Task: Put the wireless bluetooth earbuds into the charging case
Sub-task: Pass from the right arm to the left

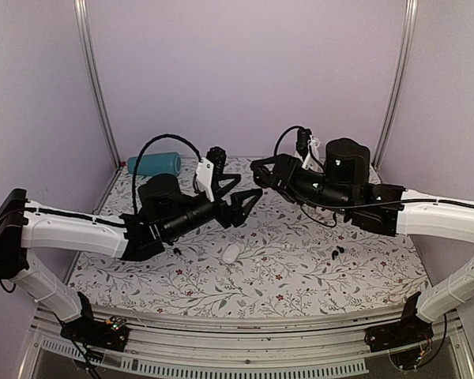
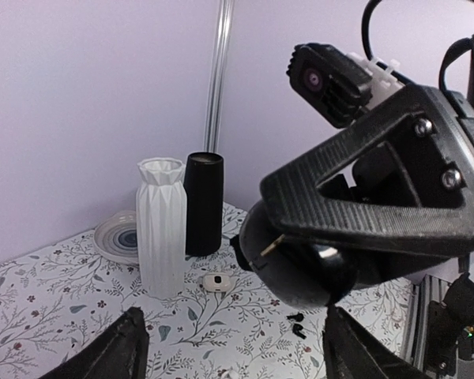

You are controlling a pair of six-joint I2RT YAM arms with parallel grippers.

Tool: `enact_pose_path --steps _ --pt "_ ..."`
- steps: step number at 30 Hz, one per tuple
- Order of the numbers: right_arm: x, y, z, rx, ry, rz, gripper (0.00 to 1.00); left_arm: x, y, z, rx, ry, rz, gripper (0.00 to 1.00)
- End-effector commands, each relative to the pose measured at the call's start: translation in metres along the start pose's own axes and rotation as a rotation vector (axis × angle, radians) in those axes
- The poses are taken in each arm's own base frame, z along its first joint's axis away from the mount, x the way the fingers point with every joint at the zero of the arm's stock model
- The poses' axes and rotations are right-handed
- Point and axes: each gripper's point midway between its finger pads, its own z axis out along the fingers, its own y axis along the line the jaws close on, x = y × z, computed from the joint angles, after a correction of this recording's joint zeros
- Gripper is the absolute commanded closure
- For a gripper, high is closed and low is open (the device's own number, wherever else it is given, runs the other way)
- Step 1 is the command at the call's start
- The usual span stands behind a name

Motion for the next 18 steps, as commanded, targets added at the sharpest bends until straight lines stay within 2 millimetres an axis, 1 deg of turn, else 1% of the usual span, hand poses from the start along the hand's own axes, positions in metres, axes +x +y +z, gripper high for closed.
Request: enact_pose_path --steps 1,8,18 --pt "-0.013 0.018 0.003 -0.031 -0.074 0.033 0.67 -0.018 -0.001 0.005 -0.035 -0.069 0.033 0.25" --pt "-0.010 0.021 0.005 -0.030 -0.087 0.048 0.67 -0.023 -0.005 0.008 -0.030 -0.091 0.044 0.27" --pt "-0.007 0.019 0.007 -0.025 -0.089 0.063 0.67 -0.031 -0.021 0.006 0.029 -0.126 0.072 0.30"
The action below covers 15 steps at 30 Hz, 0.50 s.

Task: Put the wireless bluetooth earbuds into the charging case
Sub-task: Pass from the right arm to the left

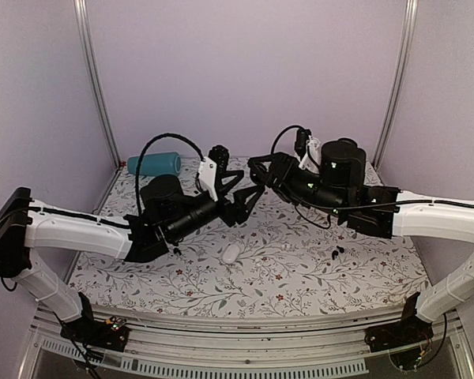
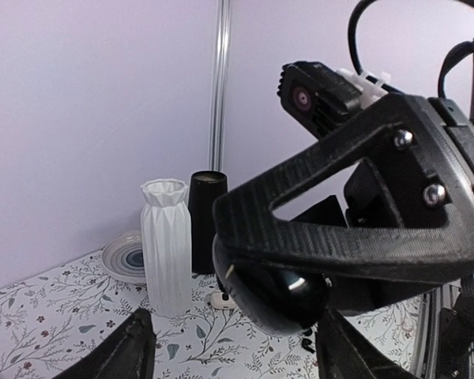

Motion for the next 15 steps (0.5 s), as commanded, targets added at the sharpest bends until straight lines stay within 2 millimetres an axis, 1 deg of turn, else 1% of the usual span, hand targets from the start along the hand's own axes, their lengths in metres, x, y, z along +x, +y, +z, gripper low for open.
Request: enact_pose_path --steps 1,4,9,15 --pt "-0.006 0.014 0.002 -0.036 -0.028 0.026 0.67 -0.023 -0.016 0.002 0.042 -0.073 0.016 0.31" --pt "-0.004 0.013 0.003 -0.037 -0.024 0.029 0.67 -0.023 -0.015 0.003 0.030 -0.076 0.016 0.34" --pt "-0.001 0.014 0.003 -0.042 -0.016 0.030 0.67 -0.024 -0.007 0.004 -0.019 -0.085 0.010 0.44" --pt "-0.002 0.016 0.002 -0.047 -0.017 0.026 0.66 -0.022 -0.005 0.009 -0.028 -0.077 0.013 0.56"
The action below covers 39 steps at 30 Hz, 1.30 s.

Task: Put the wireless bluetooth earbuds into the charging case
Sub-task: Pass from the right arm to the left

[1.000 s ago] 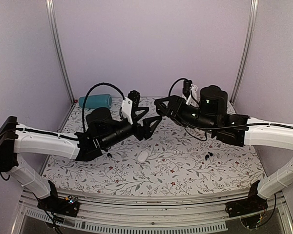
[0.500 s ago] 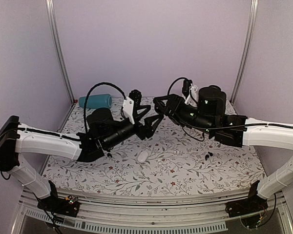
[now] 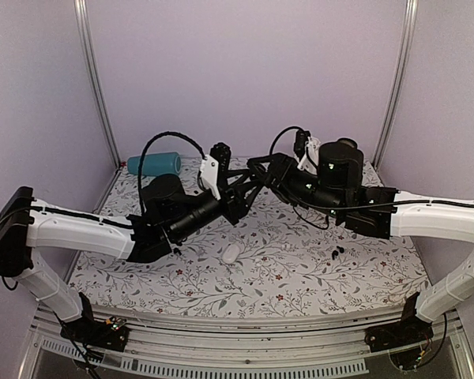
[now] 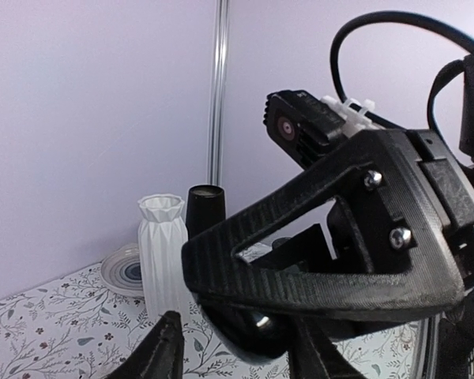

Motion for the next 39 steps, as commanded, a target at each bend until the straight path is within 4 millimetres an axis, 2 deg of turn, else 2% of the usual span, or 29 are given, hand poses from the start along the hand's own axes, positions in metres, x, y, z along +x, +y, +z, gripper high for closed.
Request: enact_pose_path --steps 1,9,16,20,24,29,31,34,39 --pt "-0.006 0.018 -0.001 -0.049 -0.021 0.008 0.66 -0.010 0.000 0.006 -0.022 -0.032 0.004 0.57" --pt "-0.001 0.019 0.002 -0.054 -0.001 -0.008 0.66 -0.009 0.005 0.006 -0.046 -0.031 -0.002 0.67" --pt "0.006 0.021 0.004 -0.065 0.035 -0.028 0.61 -0.013 0.010 0.005 -0.057 -0.039 -0.028 0.89" --pt "0.006 0.021 0.004 -0.063 0.036 -0.059 0.53 -0.020 0.012 0.003 -0.036 -0.053 -0.061 1.00" --pt "0.001 0.024 -0.002 -0.068 0.024 -0.094 0.40 -0.028 0.015 -0.001 -0.008 -0.071 -0.104 1.00" --pt "-0.009 0.031 -0.015 -0.085 -0.005 -0.173 0.13 -0.036 0.021 -0.010 0.037 -0.083 -0.173 1.00" --pt "-0.012 0.036 -0.021 -0.107 -0.007 -0.222 0.07 -0.040 0.020 -0.013 0.066 -0.086 -0.196 1.00" --pt "-0.019 0.039 -0.034 -0.149 -0.021 -0.284 0.01 -0.044 0.016 -0.017 0.119 -0.082 -0.233 1.00" --pt "-0.031 0.048 -0.060 -0.349 -0.005 -0.333 0.02 -0.055 0.005 -0.027 0.244 -0.088 -0.309 1.00"
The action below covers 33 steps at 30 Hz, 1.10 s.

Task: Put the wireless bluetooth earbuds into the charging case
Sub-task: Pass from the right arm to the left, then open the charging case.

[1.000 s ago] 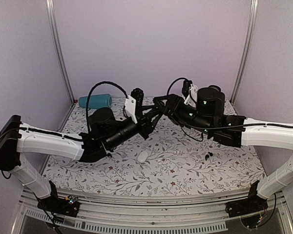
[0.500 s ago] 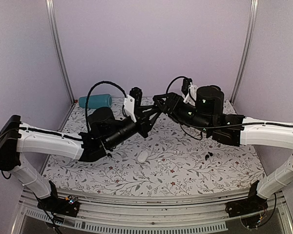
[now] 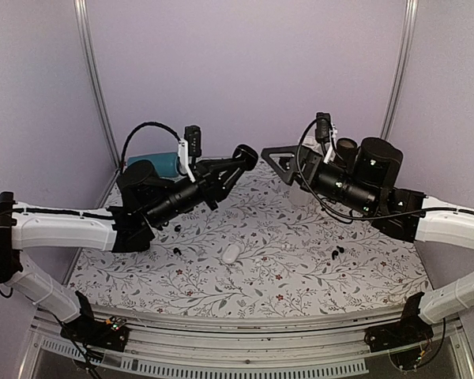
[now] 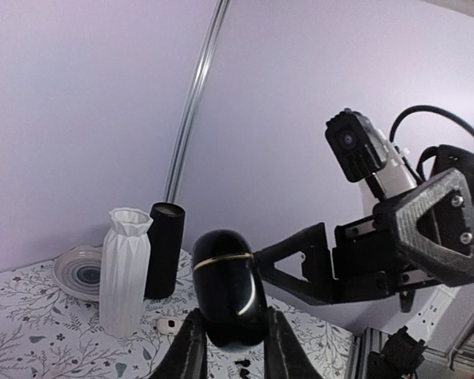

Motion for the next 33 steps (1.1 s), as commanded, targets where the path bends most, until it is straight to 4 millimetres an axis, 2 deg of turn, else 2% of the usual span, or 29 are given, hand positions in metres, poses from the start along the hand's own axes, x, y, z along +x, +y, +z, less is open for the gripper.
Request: enact_pose_path --steps 1,5,9,14,20,27,33 --pt "-0.012 0.019 -0.020 -0.219 0.000 -0.091 0.04 -0.017 -0.020 -0.012 0.160 -0.023 -0.099 1.00" --pt "-0.009 0.040 -0.028 -0.355 0.020 -0.152 0.12 -0.028 -0.035 -0.021 0.268 -0.045 -0.151 1.00" --pt "-0.006 0.051 -0.025 -0.412 0.049 -0.185 0.24 -0.034 -0.046 -0.024 0.344 -0.055 -0.171 1.00" --pt "0.001 0.059 -0.017 -0.461 0.096 -0.201 0.28 -0.039 -0.057 -0.024 0.406 -0.054 -0.178 1.00" --pt "0.001 0.050 -0.009 -0.410 0.099 -0.191 0.31 -0.041 -0.069 -0.026 0.480 -0.047 -0.168 1.00" --pt "-0.017 0.036 -0.011 -0.307 0.028 -0.183 0.35 -0.040 -0.078 -0.031 0.539 -0.038 -0.162 1.00" --pt "-0.031 0.027 -0.016 -0.262 -0.009 -0.153 0.35 -0.041 -0.085 -0.033 0.582 -0.035 -0.153 1.00"
